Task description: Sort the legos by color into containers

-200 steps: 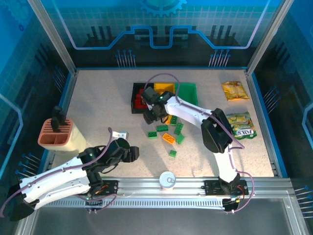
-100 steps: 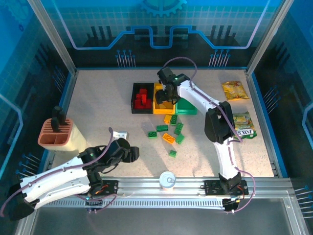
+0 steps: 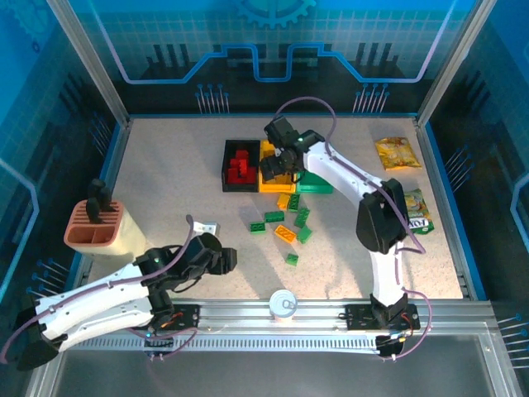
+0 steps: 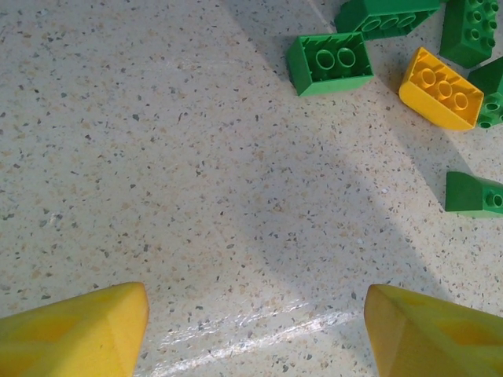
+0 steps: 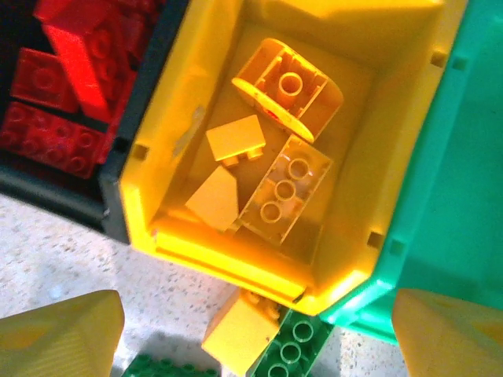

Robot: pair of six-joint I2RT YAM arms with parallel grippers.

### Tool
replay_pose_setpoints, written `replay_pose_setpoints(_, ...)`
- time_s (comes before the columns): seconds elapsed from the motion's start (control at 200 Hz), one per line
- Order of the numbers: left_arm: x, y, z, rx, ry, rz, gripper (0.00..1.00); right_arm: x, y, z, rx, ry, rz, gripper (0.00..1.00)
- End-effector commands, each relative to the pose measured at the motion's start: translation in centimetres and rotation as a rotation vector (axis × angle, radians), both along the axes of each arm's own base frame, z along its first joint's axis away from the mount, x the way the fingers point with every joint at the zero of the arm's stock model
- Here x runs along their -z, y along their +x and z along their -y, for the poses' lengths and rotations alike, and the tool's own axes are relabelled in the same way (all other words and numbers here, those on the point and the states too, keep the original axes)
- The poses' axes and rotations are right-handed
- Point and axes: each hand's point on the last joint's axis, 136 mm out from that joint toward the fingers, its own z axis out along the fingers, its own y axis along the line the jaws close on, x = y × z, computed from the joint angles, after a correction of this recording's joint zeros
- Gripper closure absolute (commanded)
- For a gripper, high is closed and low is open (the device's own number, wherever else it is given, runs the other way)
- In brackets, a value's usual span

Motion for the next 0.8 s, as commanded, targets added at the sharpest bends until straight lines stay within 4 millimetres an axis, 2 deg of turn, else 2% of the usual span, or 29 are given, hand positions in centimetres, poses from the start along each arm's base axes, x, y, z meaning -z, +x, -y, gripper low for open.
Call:
replay_pose_setpoints(0.0, -1.8, 0.9, 1.8, 0.052, -0.015, 0.042, 0.26, -2.9, -1.5, -0.6, -0.030, 0.071, 0.077, 0.11)
replay_pose_setpoints(0.185, -2.9, 2.4, 4.2, 0.108, 0.003, 0.065, 0.25, -3.1, -4.7, 0.2, -0.053, 0.127, 0.091, 0.12)
replay_pose_setpoints(0.295, -3.2, 3.2, 6.2, 0.141, -0.005, 0.060, 0.25, -2.5, -6.6, 1.1, -0.055, 0.149, 0.093, 0.12)
replay_pose_setpoints(0.545, -1.5, 4.5, 11.2, 0.226, -0.013, -0.033, 0.25, -1.5, -9.4, 4.0, -0.008, 0.162, 0.103, 0.12)
replay_pose_setpoints(0.791, 0.3, 6.2, 14.0, 0.286, 0.058, -0.058, 0.25, -0.5, -12.0, 6.5, 0.034, 0.213, 0.095, 0.12)
